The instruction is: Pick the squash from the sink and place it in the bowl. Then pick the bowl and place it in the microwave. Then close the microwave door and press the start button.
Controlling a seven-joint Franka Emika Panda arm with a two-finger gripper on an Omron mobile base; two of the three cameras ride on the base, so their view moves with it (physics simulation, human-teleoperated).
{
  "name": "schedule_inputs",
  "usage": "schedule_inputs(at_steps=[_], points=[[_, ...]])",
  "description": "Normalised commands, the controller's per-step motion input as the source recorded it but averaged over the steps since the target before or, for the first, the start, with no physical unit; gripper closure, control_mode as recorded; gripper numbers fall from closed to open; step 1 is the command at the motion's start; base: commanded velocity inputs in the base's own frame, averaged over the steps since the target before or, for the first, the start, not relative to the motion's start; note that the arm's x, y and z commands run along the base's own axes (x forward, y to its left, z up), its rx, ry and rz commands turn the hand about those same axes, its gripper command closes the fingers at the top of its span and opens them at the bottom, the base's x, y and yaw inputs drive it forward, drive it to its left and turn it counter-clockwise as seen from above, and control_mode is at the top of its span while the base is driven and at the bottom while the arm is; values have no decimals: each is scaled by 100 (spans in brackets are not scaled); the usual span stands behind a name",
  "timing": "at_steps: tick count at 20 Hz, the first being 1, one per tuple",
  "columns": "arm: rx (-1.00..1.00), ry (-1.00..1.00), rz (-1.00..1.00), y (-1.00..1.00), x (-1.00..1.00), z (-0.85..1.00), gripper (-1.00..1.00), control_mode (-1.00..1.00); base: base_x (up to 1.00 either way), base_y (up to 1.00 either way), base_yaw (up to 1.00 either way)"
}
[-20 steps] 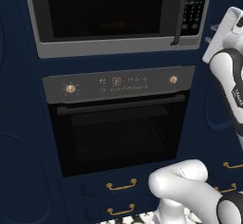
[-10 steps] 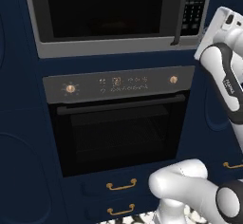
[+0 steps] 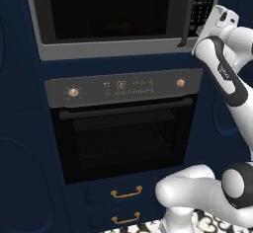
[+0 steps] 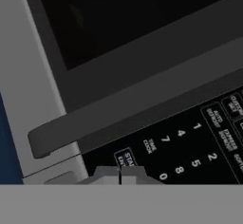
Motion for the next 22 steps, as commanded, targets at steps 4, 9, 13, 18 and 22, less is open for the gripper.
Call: schedule_inputs(at_steps=[4,9,13,18,22], points=[[0,-1,0,0,66,0,100,-100,0,0,0],[0,-2,0,-13,65,-7,100,-100,0,0,0],[0,-4,0,-12,59,-4,100,-100,0,0,0],[0,-7,0,-5,26,-8,100,-100,0,0,0],[0,-8,0,-10,-8,1,100,-100,0,0,0]])
